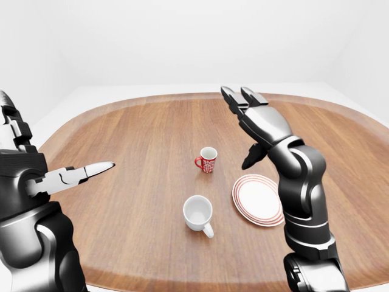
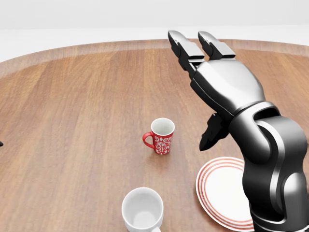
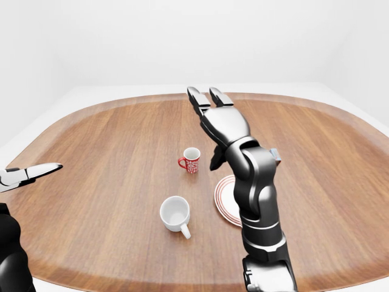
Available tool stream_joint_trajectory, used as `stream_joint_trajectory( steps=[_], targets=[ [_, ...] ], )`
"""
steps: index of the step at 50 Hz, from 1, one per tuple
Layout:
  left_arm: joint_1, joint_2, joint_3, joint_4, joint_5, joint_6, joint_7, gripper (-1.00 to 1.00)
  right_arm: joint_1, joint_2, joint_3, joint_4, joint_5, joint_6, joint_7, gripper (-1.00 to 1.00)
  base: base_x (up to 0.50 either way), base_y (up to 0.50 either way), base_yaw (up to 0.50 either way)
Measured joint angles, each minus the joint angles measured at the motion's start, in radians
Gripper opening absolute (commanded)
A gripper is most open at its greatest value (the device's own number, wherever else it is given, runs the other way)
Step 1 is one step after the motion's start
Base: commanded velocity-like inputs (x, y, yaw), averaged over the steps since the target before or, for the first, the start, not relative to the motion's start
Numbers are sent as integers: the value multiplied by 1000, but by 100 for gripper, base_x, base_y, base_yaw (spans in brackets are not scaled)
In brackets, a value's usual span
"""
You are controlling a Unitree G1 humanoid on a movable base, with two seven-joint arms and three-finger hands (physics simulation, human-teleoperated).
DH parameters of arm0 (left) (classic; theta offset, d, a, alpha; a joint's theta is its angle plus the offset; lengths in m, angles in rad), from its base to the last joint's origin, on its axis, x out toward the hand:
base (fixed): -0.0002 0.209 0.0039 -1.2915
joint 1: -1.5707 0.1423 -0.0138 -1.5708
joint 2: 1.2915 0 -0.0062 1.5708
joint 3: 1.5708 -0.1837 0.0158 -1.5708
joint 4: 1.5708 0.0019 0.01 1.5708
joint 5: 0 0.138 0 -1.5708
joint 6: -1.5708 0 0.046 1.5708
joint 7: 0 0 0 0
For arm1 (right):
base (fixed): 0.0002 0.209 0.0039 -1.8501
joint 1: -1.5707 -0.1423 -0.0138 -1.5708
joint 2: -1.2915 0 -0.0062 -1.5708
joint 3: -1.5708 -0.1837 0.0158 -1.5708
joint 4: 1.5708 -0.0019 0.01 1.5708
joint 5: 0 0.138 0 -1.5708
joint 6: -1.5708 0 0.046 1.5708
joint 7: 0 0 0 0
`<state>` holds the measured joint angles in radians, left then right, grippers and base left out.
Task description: Put the white mug on the plate.
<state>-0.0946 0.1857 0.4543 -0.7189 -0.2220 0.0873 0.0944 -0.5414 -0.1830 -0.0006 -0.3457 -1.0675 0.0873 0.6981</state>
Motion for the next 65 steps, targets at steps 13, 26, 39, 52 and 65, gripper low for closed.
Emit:
stream_joint_trajectory(
  steps=[13,26,39,52,65],
  targets=[
    [3,-3,-2,3,3,0,-2,100,71,61,35,49,-119,0,0,100,0,0,0],
    [2,-3,-3,4,3,0,-2,100,160,110,78,87,-183,0,0,100,0,0,0],
    [2,-2,-3,9,4,0,-2,100,237,161,143,152,-238,0,0,100,0,0,0],
    [3,-3,-3,13,4,0,-3,100,273,218,212,195,-296,0,0,100,0,0,0],
    [5,-5,-6,17,6,0,-3,100,289,261,261,228,-339,0,0,100,0,0,0]
  ],
)
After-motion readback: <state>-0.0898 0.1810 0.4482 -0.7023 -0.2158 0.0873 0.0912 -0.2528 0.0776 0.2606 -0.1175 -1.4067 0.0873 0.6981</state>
